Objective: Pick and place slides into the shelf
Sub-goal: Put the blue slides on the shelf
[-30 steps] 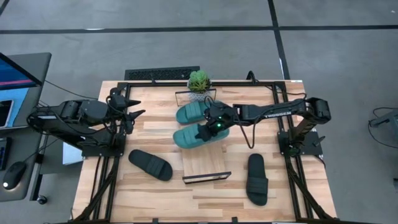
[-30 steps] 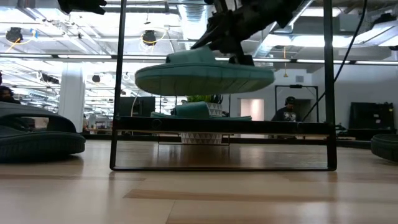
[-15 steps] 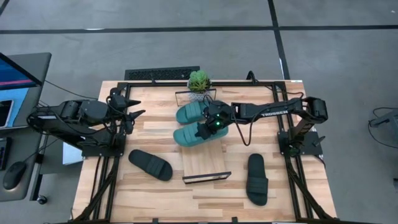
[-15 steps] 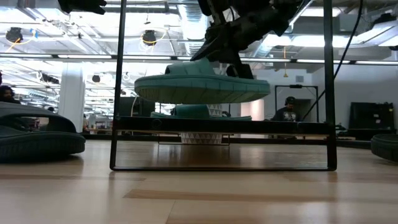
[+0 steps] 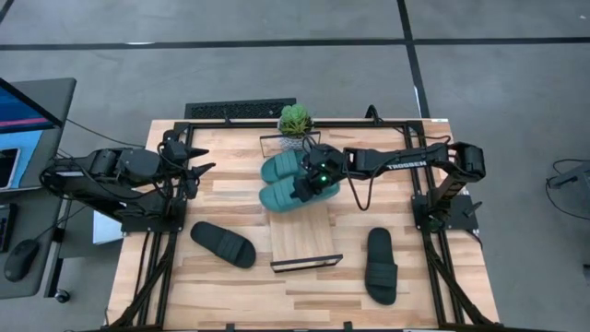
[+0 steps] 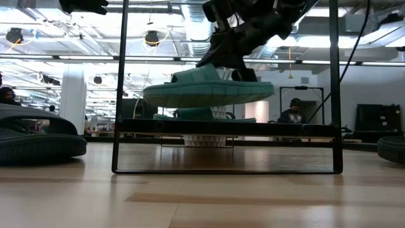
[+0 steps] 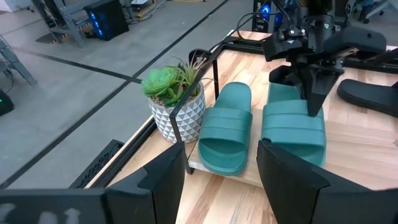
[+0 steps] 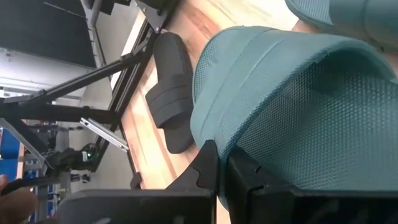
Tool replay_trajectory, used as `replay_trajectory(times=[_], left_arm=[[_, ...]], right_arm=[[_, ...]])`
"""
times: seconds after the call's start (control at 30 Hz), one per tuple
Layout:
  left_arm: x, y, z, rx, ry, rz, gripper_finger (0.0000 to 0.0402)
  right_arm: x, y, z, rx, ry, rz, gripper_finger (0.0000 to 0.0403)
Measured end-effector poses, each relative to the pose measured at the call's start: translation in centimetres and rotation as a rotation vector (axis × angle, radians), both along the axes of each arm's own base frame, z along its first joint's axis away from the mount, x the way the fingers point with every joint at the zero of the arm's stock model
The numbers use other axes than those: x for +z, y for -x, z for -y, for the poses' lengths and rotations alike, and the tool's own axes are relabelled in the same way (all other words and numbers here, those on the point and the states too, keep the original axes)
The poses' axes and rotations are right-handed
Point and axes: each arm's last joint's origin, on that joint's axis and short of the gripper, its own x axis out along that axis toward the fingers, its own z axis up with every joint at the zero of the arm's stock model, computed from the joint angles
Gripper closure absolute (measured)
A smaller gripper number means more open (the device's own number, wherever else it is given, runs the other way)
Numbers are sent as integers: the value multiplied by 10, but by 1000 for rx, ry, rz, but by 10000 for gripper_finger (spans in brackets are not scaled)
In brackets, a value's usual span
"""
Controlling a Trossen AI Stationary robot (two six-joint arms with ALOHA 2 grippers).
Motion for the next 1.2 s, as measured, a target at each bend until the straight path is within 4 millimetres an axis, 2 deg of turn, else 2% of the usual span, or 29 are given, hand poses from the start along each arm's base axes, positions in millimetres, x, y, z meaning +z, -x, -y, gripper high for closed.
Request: replay_trajectory(times=[0.47, 0.8, 1.0, 1.2], left_arm=[[0, 0, 0, 0, -1, -1, 214], [0, 0, 0, 0, -1, -2, 214], [0, 0, 0, -15, 7, -2, 214], [0, 0, 1, -17, 9, -2, 214]], right_arm=[[-9, 4, 6, -18, -3, -29, 403], [-48, -15, 9, 14, -50, -51, 403], [-58, -21, 13, 8, -52, -50, 403], [-58, -18, 18, -21, -29, -68, 403]])
